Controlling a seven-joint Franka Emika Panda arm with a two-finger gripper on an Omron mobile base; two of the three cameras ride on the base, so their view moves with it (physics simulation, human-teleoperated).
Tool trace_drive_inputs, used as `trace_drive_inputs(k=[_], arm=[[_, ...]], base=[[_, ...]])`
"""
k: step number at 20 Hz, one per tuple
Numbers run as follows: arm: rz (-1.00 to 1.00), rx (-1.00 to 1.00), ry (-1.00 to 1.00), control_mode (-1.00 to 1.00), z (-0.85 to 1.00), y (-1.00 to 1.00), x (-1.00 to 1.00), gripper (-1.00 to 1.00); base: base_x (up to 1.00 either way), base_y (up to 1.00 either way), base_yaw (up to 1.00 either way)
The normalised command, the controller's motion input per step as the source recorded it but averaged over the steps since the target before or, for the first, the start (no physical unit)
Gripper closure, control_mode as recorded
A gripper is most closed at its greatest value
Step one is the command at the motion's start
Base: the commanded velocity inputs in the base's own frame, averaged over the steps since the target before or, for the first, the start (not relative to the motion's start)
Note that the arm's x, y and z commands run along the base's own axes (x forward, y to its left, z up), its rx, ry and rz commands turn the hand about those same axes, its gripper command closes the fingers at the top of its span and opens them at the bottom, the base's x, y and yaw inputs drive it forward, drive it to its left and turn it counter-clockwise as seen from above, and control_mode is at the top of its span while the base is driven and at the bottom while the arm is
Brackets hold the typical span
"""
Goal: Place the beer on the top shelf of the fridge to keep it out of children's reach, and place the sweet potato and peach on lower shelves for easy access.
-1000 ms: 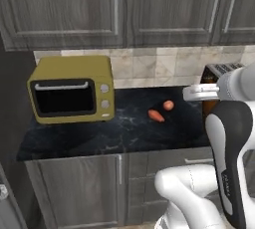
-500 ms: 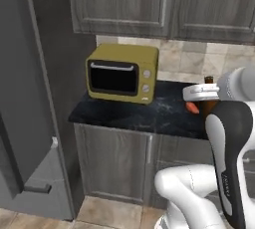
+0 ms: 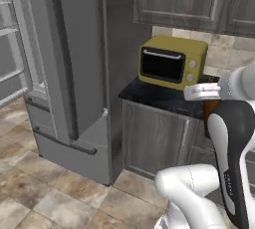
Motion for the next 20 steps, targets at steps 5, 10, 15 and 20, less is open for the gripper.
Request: trace_drive_inputs(k=[5,10,15,20], arm=[[0.0,0.0,0.0,1.0,0.0,0.0,0.0,1.0],[0.0,0.0,0.0,1.0,0.0,0.0,0.0,1.0],[0.0,0.0,0.0,1.0,0.0,0.0,0.0,1.0],[0.0,0.0,0.0,1.0,0.0,0.0,0.0,1.0]], base=[[-0.06,0.99,0.38],[0.12,1.0,0.49],[0.41,0.93,0.58],[0.59,0.75,0.55]])
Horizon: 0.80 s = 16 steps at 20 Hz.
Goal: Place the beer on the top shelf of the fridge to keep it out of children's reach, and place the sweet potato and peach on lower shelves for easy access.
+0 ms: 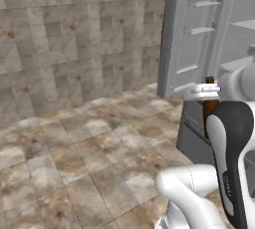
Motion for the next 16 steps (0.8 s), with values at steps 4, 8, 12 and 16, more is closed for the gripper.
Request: trace_drive_inputs(k=[4,8,12,16], arm=[[0.0,0.0,0.0,1.0,0.0,0.0,0.0,1.0],[0.0,0.0,0.0,1.0,0.0,0.0,0.0,1.0],[0.0,0.0,0.0,1.0,0.0,0.0,0.0,1.0],[0.0,0.0,0.0,1.0,0.0,0.0,0.0,1.0]], base=[[0.86,0.32,0.36],[0.71,0.0,0.06],[0.46,0.0,-0.09],[0.28,0.0,-0.23]])
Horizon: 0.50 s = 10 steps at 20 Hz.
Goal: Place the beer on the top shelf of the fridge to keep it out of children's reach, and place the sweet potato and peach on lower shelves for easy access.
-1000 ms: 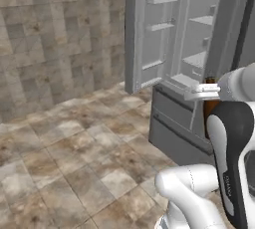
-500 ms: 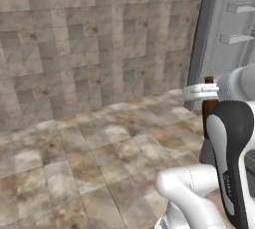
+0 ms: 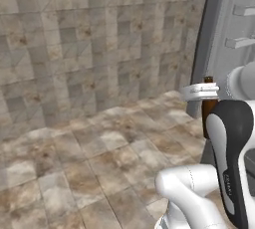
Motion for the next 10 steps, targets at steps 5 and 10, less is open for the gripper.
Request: trace_drive_inputs(k=[5,10], arm=[[0.0,0.0,0.0,1.0,0.0,0.0,0.0,1.0],[0.0,0.0,0.0,1.0,0.0,0.0,0.0,1.0]], base=[[0.15,0.0,-0.37],[0.24,0.04,-0.54]])
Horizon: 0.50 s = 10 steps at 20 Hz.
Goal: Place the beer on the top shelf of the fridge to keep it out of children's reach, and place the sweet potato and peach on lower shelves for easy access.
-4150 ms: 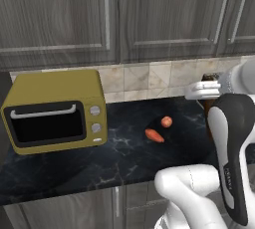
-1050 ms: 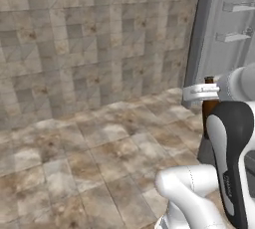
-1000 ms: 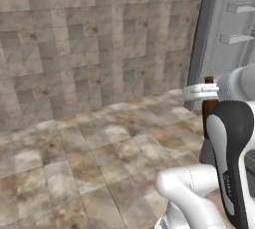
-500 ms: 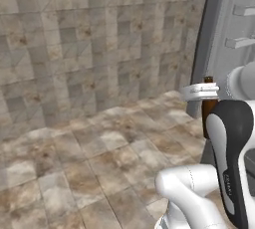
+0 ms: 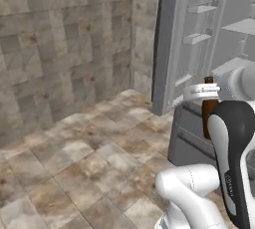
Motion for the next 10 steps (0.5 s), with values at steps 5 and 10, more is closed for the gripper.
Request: trace_drive_inputs(k=[5,10], arm=[[0.0,0.0,0.0,1.0,0.0,0.0,0.0,1.0],[0.0,0.0,0.0,1.0,0.0,0.0,0.0,1.0]], base=[[0.34,0.31,-0.57],[0.39,0.54,-0.53]])
